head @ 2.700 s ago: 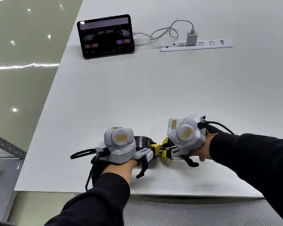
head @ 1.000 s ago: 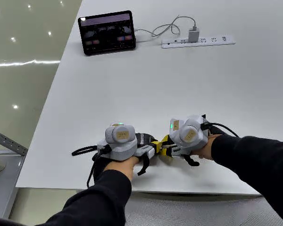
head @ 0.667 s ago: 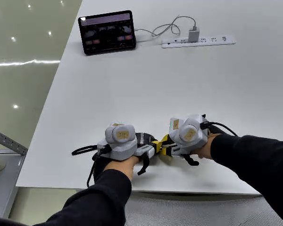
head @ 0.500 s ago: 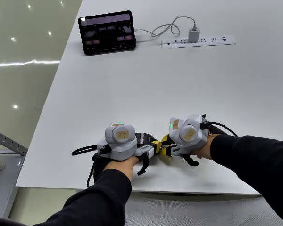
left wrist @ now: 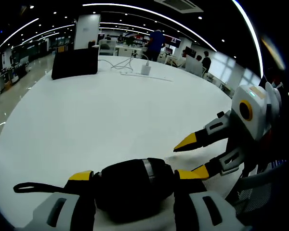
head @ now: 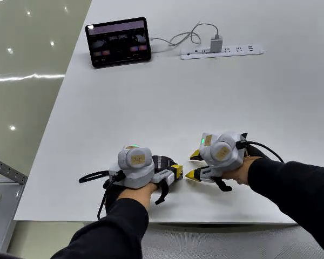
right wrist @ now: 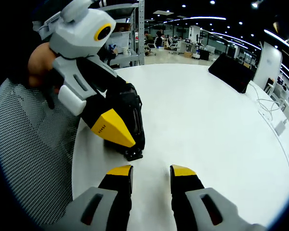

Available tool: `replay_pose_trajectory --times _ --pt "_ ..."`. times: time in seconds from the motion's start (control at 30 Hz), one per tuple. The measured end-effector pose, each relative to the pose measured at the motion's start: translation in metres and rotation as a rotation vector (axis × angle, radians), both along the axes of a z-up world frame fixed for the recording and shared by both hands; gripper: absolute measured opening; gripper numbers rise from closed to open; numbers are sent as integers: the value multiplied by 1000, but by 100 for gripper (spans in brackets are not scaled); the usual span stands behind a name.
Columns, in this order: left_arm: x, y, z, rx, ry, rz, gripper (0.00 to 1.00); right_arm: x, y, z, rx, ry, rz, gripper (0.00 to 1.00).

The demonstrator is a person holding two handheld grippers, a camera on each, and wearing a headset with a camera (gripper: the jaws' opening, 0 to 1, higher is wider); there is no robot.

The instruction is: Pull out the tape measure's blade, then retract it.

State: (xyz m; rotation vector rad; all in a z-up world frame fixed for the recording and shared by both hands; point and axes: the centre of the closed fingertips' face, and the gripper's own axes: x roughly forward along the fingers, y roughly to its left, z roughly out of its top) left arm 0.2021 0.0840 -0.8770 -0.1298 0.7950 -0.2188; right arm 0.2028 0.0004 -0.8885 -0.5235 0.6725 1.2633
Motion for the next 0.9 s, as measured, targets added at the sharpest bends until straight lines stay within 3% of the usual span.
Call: replay_pose_trajectory --times 0.23,0.33,0.5,0.63,0.7,0.73,0.83,0.9 --pt "-1 -1 -2 -12 -11 -10 63 9 -40 13 24 -3 -93 38" --pt "-3 -1 -4 13 2 -63 64 8 -58 19 31 -10 -125 41" --pt "-7 1 -2 -27 32 -70 62 8 -89 23 34 -11 -193 43" --pt "-5 4 5 -25 24 -113 63 6 -104 29 58 -10 -232 45" --pt "-3 7 8 -33 18 -130 68 4 -108 30 69 -10 -245 46" --pt "-2 6 12 -46 -7 -160 71 1 -111 29 64 -11 -246 47" --pt "-3 15 12 -47 9 -180 80 -6 -117 29 62 -8 -249 49" --pt "-1 17 17 -61 -13 -212 86 -9 -123 31 61 -14 -255 51"
